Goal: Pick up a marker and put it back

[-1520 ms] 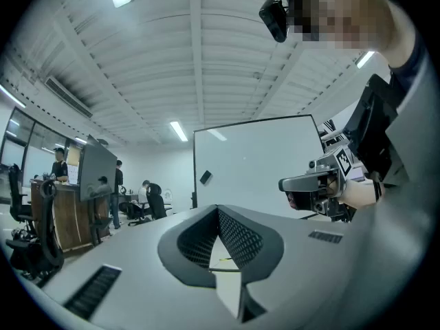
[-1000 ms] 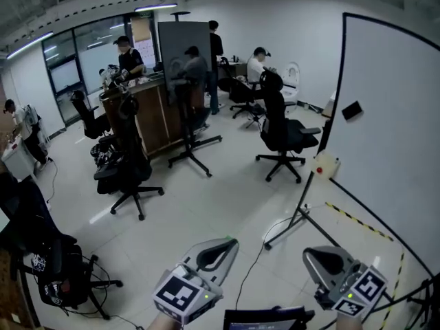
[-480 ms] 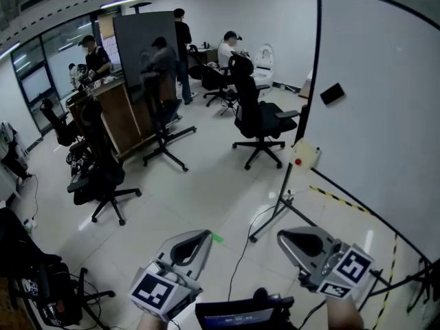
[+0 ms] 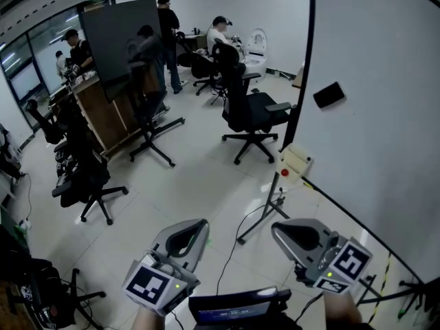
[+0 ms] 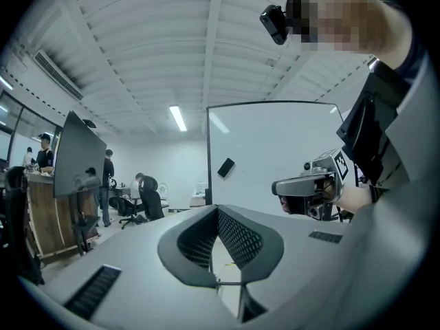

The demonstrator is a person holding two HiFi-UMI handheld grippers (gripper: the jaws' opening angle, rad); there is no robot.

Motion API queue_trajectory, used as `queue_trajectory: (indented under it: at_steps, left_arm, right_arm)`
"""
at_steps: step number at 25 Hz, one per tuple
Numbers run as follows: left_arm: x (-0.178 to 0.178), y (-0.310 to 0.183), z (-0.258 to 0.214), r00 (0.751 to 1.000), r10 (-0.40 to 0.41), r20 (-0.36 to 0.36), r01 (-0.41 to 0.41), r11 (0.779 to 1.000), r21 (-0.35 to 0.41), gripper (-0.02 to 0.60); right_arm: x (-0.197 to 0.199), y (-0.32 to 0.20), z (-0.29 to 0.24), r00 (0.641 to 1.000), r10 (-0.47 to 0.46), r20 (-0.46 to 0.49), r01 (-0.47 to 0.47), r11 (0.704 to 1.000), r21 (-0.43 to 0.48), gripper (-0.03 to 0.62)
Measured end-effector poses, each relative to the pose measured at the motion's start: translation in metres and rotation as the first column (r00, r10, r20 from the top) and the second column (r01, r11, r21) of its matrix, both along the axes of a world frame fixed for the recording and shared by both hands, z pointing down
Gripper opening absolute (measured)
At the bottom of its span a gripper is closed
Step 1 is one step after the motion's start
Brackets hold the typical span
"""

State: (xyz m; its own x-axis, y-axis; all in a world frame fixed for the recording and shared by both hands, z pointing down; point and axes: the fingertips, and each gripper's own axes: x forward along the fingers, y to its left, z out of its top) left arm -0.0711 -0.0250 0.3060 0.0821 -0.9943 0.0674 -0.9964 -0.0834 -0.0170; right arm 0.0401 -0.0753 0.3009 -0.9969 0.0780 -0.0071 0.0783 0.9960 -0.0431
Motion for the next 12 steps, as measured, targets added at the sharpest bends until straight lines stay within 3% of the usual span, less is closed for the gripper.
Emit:
queue_trajectory:
  at_steps: [5,12]
  left_arm:
    - [0.004,-0.049,0.003,1.000,-0.020,0.005,0.020,1.000,-0.009,-0.003]
    - [-0.001,-0.068,0.008,0.999,-0.045,-0.010,0.045,0.999,-0.027,-0.003]
  right_arm:
    - [-0.004,-0.045,0.008,0.999,-0.044,-0.006,0.044,0.999,-0.031,0.011]
    - [-0.012,-0.062,0.007,0.997,-0.076,-0.004,0.076,0.997,-0.019,0.011]
